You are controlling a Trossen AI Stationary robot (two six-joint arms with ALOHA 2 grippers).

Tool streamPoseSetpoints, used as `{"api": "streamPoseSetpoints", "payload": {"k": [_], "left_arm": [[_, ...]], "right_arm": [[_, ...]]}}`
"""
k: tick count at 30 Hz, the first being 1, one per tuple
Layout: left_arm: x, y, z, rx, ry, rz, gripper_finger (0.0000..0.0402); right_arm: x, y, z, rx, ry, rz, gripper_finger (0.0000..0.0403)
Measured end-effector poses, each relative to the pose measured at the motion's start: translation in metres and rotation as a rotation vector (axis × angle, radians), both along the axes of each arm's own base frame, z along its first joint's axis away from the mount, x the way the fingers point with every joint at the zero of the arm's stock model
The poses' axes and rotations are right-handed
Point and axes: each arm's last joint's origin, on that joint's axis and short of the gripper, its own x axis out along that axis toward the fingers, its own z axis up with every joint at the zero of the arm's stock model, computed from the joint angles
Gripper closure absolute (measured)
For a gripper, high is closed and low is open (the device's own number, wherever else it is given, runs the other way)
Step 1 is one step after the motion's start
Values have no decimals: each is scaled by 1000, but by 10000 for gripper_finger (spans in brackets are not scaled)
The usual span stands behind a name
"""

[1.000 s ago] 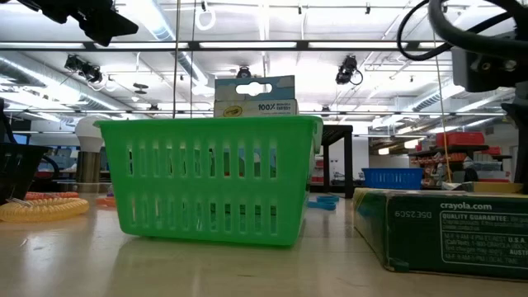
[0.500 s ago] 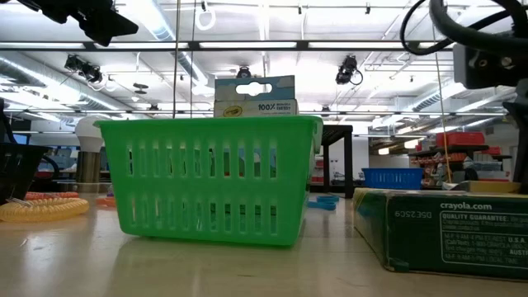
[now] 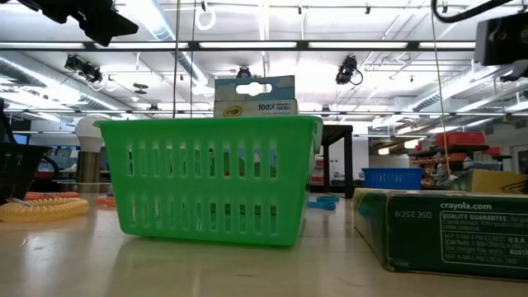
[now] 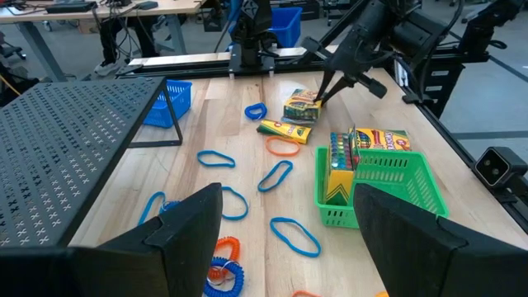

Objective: Pick & Place Office Desk Supplies
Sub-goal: Put the crayon box into the green bin

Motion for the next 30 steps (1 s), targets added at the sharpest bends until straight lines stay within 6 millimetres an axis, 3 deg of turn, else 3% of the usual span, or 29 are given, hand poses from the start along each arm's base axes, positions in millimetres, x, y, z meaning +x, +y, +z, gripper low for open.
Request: {"api": "streamPoseSetpoints", "payload": {"k": [14,22,30], "left_arm": [[0,0,0,9,0,-3,118],[0,0,0,9,0,-3,118],[0,0,0,8,0,-3,118]], "right_arm": [[4,12,28,-94,-205,-9,388],[10,14,27,-116,-381,-15,388],[10,11,6,-105,-521,-10,388]]}}
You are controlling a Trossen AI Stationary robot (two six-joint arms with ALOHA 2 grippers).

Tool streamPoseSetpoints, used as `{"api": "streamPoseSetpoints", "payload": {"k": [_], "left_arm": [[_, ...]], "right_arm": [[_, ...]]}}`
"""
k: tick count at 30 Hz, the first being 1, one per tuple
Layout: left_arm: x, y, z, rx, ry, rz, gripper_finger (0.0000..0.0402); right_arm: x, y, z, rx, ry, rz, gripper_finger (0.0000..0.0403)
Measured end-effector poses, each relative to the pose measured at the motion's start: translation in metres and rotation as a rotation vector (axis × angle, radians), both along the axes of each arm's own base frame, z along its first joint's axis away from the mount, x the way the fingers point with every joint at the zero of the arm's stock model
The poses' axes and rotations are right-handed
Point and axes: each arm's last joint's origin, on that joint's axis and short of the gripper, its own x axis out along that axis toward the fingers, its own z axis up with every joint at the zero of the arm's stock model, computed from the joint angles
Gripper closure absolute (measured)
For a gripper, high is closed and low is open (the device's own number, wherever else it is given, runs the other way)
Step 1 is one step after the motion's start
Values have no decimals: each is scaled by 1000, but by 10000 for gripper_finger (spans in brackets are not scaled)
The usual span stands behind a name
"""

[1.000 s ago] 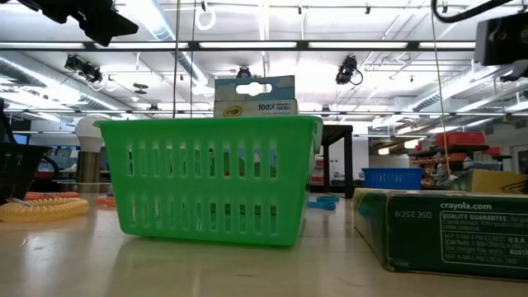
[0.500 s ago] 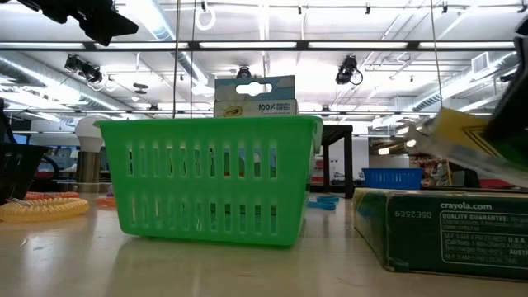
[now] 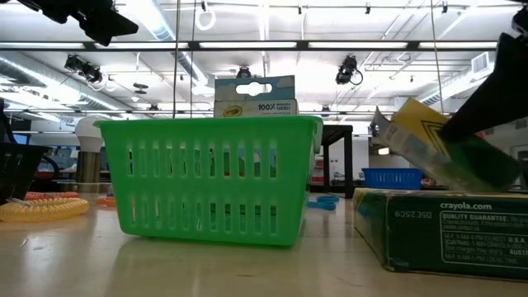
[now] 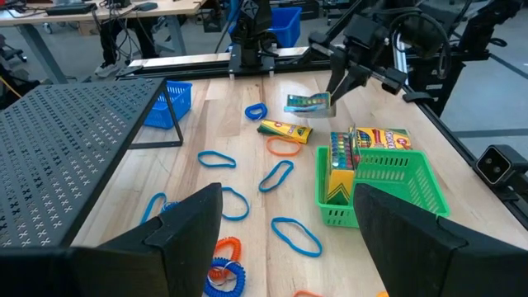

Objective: Pick & Place Office Desk Supplies
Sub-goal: Put the crayon box into the green bin

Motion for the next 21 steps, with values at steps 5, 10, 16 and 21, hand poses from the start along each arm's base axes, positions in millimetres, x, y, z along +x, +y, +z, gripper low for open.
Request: {"api": "streamPoseSetpoints", "payload": {"k": [5,10,16,21], "left_arm": [[0,0,0,-1,0,1,118],[0,0,0,-1,0,0,118],[0,0,0,1,-1,6,118],[0,0,0,1,-1,8,118]], "right_arm": [[-7,-3,-8,-20,-65,-9,388],[-22,-1,-18,-2,-158,-19,388],[-38,0,-32,28,-294,-4,388],[-44,-3,-44,40,-368,20,388]]}}
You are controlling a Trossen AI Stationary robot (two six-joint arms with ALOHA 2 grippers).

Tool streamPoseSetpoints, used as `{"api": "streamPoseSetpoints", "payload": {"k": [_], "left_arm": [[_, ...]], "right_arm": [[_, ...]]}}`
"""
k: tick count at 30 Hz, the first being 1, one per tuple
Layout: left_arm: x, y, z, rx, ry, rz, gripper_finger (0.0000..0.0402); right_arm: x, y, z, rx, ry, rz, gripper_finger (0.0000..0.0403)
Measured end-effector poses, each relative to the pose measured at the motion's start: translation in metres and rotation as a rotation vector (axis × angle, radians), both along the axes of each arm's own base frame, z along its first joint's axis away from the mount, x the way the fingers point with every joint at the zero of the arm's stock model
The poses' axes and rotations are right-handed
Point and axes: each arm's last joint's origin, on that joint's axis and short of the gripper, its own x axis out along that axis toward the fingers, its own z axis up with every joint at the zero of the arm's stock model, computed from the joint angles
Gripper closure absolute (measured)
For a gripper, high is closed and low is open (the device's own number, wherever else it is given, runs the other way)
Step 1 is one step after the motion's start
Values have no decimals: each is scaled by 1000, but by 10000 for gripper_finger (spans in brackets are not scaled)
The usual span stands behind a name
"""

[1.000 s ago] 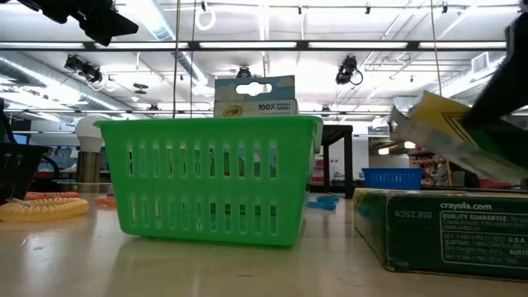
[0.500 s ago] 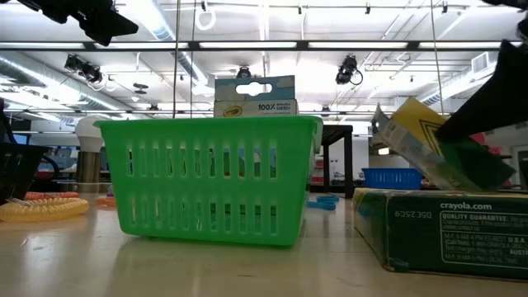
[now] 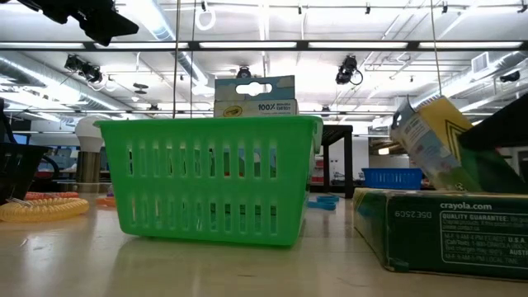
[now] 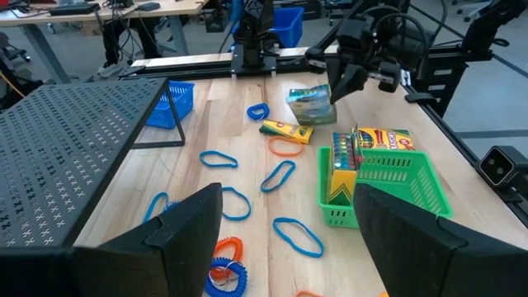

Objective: Pick & Place Office Desk Supplies
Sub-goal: Put the crayon box into the green bin

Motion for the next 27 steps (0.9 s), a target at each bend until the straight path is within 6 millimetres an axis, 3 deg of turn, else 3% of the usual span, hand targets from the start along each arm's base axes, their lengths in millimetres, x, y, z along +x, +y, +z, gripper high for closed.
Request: {"api": "streamPoseSetpoints", "payload": {"k": [18,27], "left_arm": [[0,0,0,-19,-2,6,118],[0,0,1,-30,-10,8,118]], "right_arm": [[-24,-10,-27,100,-141,31,401],[-27,-10,-29,89,-125,43,400]]}}
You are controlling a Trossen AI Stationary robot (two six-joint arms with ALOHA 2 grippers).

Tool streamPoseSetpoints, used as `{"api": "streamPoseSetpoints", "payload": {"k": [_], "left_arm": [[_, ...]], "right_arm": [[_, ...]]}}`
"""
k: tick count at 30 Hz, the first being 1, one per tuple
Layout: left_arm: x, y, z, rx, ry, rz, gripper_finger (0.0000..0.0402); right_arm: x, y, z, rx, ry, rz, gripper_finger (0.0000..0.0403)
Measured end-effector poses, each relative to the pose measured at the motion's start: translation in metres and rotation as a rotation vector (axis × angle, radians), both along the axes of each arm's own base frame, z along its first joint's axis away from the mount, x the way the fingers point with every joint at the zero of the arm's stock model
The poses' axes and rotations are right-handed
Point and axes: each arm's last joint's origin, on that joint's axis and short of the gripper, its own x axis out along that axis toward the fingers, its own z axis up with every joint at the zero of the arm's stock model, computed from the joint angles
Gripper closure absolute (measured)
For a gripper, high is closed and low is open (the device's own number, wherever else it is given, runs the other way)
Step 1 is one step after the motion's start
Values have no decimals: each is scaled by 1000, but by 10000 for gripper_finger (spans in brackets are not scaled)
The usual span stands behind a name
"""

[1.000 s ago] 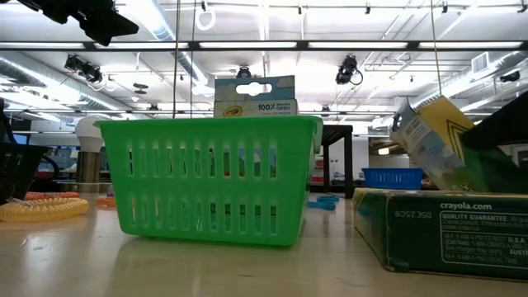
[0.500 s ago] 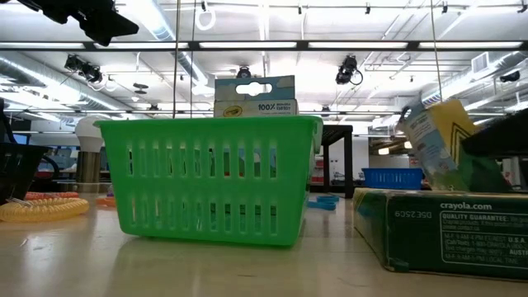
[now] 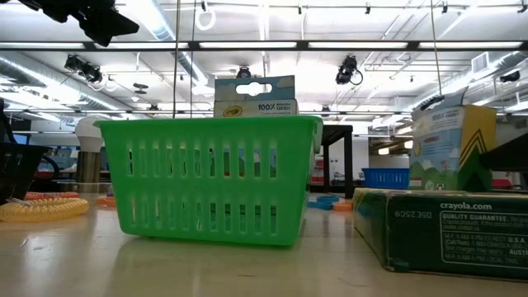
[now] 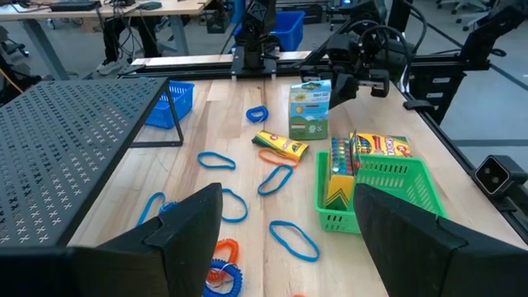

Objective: Pick & Place Office Desk Supplies
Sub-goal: Put the crayon box into the green bin

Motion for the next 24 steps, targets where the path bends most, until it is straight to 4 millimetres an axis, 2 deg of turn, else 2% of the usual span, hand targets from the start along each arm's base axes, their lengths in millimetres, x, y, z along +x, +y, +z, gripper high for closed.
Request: {"api": "streamPoseSetpoints", "payload": {"k": [24], "left_arm": [[0,0,0,-1,-2,0,118]], "right_arm": [[23,9,12,-27,103,-7,402]]}}
